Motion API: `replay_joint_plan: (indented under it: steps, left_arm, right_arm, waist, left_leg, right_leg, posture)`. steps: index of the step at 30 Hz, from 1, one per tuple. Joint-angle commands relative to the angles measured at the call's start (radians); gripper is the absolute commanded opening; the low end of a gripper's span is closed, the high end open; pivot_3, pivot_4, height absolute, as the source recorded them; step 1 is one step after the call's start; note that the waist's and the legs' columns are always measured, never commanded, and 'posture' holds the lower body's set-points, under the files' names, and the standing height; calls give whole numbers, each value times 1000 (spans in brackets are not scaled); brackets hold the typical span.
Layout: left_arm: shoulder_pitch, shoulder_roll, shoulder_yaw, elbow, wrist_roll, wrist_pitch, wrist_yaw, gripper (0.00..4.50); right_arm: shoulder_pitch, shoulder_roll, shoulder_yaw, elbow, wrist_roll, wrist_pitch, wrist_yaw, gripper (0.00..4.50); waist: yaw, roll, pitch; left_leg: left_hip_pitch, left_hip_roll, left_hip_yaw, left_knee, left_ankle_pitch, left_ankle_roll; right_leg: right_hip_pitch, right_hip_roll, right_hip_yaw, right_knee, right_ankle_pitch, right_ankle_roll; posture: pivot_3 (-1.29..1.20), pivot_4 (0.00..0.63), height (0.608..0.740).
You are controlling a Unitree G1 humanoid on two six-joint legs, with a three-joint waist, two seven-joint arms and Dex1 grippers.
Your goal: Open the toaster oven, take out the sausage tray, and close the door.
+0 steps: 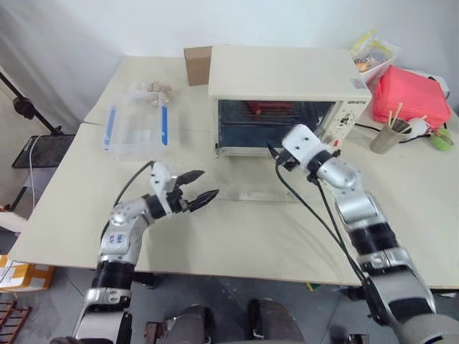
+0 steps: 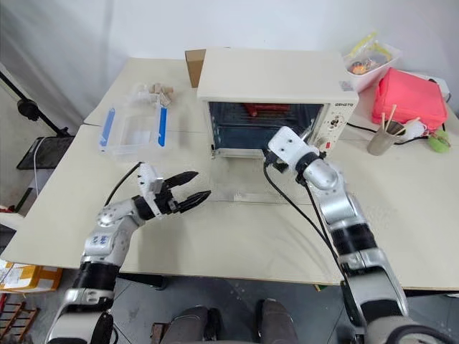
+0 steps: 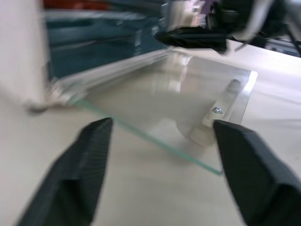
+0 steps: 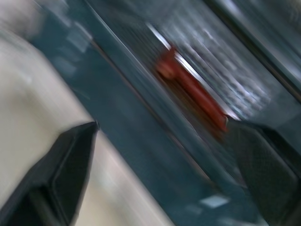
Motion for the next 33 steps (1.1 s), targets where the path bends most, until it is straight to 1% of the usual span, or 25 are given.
replay_joint_plan:
  steps: [1,8,11,15,17,20,22,23,30,33]
  left_arm:
    - [40,11,66,-140,-78,20,41,4486]
    - [124,31,63,-274,-111,55,61,4486]
    - [84,24,30,-244,-87,56,71,4500]
    - [-49,-5,-23,-113,-66,45,48,4500]
    - [-113,-16,-39,-37,-48,24,37,4500]
    - [-212,-36,-47,86,-35,-14,22,4500]
    - [-293,-49,-49,177,-30,-29,12,4500]
    - [-327,-53,-49,215,-23,-42,10,4500]
    - [-476,-55,-27,390,-21,-56,-11,4500]
    - [-549,-61,-19,474,-24,-74,-35,4500]
  right_arm:
    - [-97,14,40,159,-104,-74,-131,4500]
    - [-223,52,95,387,-182,-155,-234,4500]
    - [-265,72,122,450,-216,-166,-268,3933]
    - [-297,78,149,497,-250,-195,-302,2634]
    - [-308,76,156,508,-265,-209,-323,1875]
    - [-320,73,168,517,-280,-218,-332,914]
    - [-322,67,178,512,-296,-225,-331,173]
    - [-321,65,178,506,-300,-225,-332,15]
    - [-304,31,172,438,-318,-228,-327,3]
    - [-275,3,182,342,-320,-254,-267,3]
  waist:
    - [-4,0,0]
    - [-8,0,0]
    - [-6,0,0]
    - [-2,0,0]
    - [-5,0,0]
    - [-6,0,0]
    - [-6,0,0]
    - [-6,0,0]
    - [-8,0,1]
    - [-2,0,1]
  left_leg:
    - [0,0,0,0,0,0]
    - [0,0,1,-1,0,-1]
    - [0,0,0,-1,1,-1]
    - [0,0,0,0,1,-1]
    - [0,0,1,-1,1,-1]
    - [0,0,1,-2,1,-1]
    - [-1,0,1,-2,1,0]
    - [-1,0,1,-2,1,0]
    - [-2,0,1,-1,2,0]
    - [-3,0,1,-1,2,0]
  right_leg:
    - [0,0,0,0,0,0]
    - [0,0,0,0,0,0]
    - [0,0,0,1,0,0]
    - [0,0,0,1,0,0]
    - [0,1,0,1,0,0]
    - [0,1,0,1,0,0]
    - [-1,2,-1,0,0,0]
    - [-1,2,-1,1,0,0]
    - [-1,2,-1,1,0,0]
    - [-3,2,-2,0,0,0]
  posture:
    - [0,150,740]
    - [0,150,740]
    - [0,150,740]
    - [0,150,740]
    - [0,150,740]
    - [0,150,740]
    - [0,150,740]
    - [0,150,740]
    - [0,150,740]
    - [0,150,740]
